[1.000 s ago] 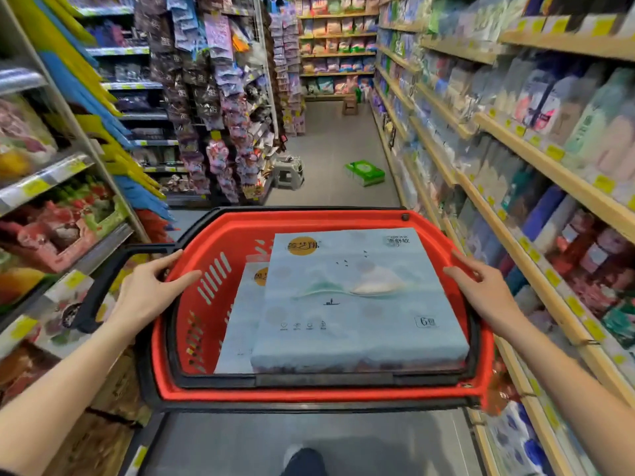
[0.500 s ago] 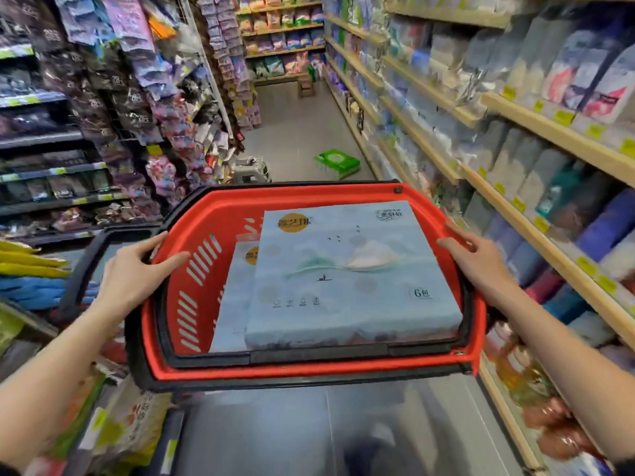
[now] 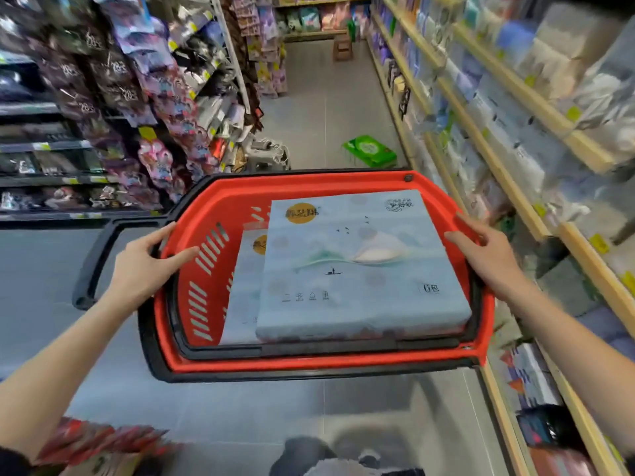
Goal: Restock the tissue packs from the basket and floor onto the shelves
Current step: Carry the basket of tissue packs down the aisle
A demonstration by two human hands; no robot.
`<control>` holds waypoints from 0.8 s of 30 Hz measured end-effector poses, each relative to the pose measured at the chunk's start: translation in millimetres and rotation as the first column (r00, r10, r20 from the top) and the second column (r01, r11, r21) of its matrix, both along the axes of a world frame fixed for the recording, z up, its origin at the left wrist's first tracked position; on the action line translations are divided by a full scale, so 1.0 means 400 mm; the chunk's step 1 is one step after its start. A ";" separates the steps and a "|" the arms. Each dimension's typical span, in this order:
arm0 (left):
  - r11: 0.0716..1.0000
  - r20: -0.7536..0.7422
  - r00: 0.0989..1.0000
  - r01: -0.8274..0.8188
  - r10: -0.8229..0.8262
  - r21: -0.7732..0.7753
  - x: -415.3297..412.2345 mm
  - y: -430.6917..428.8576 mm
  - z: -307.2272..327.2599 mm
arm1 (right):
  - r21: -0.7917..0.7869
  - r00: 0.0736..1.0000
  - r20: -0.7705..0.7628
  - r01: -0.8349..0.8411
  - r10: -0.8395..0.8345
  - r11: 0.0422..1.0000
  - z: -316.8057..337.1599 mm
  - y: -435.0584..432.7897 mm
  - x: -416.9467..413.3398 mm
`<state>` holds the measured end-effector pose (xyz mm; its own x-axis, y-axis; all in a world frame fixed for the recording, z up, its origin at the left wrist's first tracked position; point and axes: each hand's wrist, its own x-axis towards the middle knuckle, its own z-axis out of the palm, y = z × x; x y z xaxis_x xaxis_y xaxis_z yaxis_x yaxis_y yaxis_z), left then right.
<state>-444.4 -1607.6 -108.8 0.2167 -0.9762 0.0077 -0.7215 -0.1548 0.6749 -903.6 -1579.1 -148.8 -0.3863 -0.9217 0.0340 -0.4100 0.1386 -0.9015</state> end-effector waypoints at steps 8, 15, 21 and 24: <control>0.999 -0.045 0.999 -0.018 0.020 0.044 0.066 -0.451 -0.033 | 0.043 0.999 -0.048 -0.015 0.017 0.999 -0.028 -0.459 0.055; 0.996 0.046 0.997 0.062 -0.065 0.058 0.151 -0.897 -0.010 | 0.058 0.996 0.053 0.065 -0.068 0.996 -0.088 -0.792 0.153; 0.991 0.085 0.987 0.133 -0.135 0.030 0.148 -1.220 0.012 | 0.044 0.986 0.090 0.135 -0.138 0.990 -0.084 -1.035 0.165; 0.986 0.059 0.984 0.167 -0.168 0.022 0.130 -1.381 -0.004 | 0.040 0.982 0.105 0.154 -0.157 0.987 -0.094 -1.174 0.144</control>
